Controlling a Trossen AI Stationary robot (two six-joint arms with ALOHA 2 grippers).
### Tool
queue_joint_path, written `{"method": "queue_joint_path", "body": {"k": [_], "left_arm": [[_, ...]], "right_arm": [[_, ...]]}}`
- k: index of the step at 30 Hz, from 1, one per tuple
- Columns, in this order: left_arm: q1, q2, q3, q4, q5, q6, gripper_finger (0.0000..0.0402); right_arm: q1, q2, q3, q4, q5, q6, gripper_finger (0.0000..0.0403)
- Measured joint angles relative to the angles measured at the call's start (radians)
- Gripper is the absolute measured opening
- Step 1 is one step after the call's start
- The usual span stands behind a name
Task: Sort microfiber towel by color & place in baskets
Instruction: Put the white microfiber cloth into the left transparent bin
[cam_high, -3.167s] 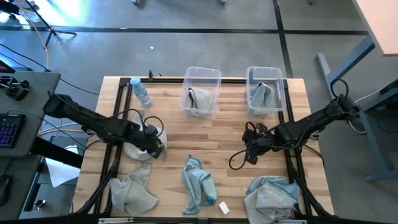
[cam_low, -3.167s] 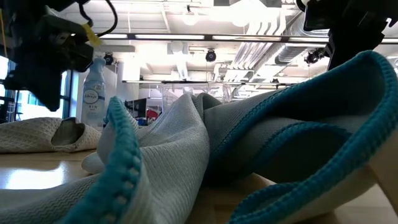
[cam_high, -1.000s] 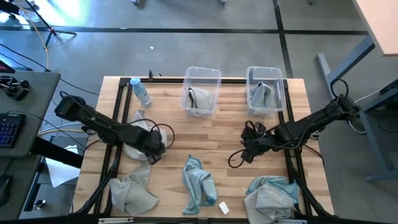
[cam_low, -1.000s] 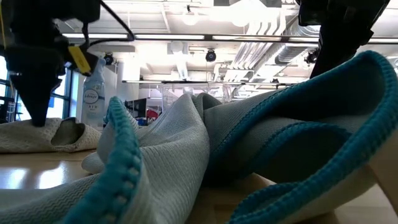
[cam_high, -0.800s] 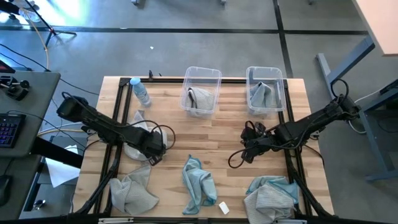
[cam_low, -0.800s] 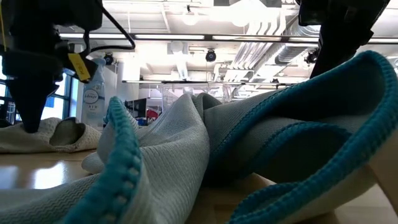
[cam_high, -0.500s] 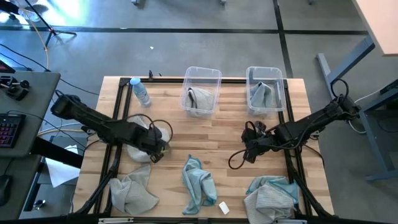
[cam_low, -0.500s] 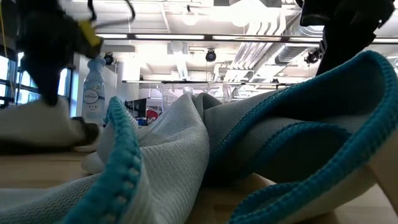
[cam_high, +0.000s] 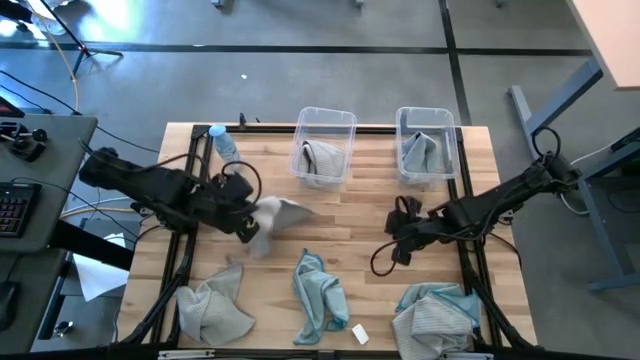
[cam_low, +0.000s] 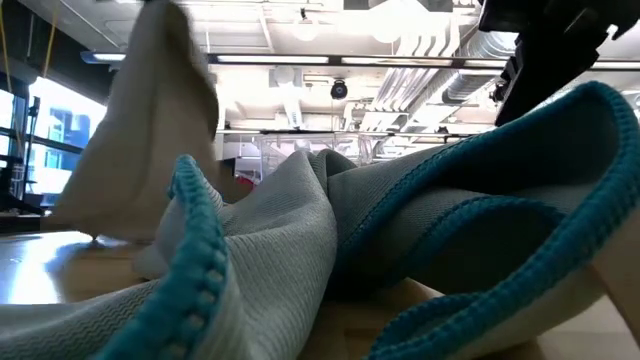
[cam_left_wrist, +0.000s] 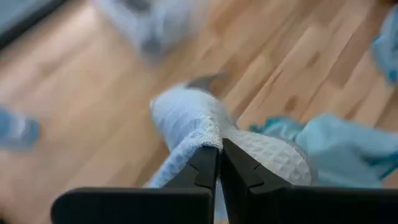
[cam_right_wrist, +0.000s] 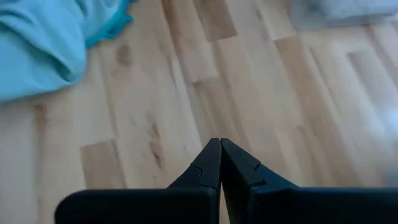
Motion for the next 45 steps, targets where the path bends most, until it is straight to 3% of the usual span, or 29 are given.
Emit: {"method": "queue_joint_path", "body": {"k": [7,10,18,31,37,45], "left_arm": [[0.003,0.078,0.165,0.001,-0.077,0.106,0.0],[0.023,0.122,0.244,0.007,-0.077,0.183,0.0],[0.135,0.246,0.517,0.014,-0.127,0.394,0.0],[0.385,0.458,0.903,0.112,-0.145,0.738,0.0],[0.506,0.536,0.944,0.177,-0.079,0.822,0.0],[0.639,0.67,0.944,0.183,0.008,0.795,0.0]], "right_arm": [[0.037,-0.164,-0.294,0.407,-0.021,0.076,0.0],[0.047,-0.238,-0.362,0.486,-0.012,0.091,0.0],[0.047,-0.359,-0.395,0.455,0.006,0.04,0.0],[0.047,-0.366,-0.395,0.456,0.005,-0.002,0.0],[0.047,-0.366,-0.396,0.455,0.005,0.0,0.0],[0.047,-0.366,-0.396,0.438,0.058,0.061,0.0]]}}
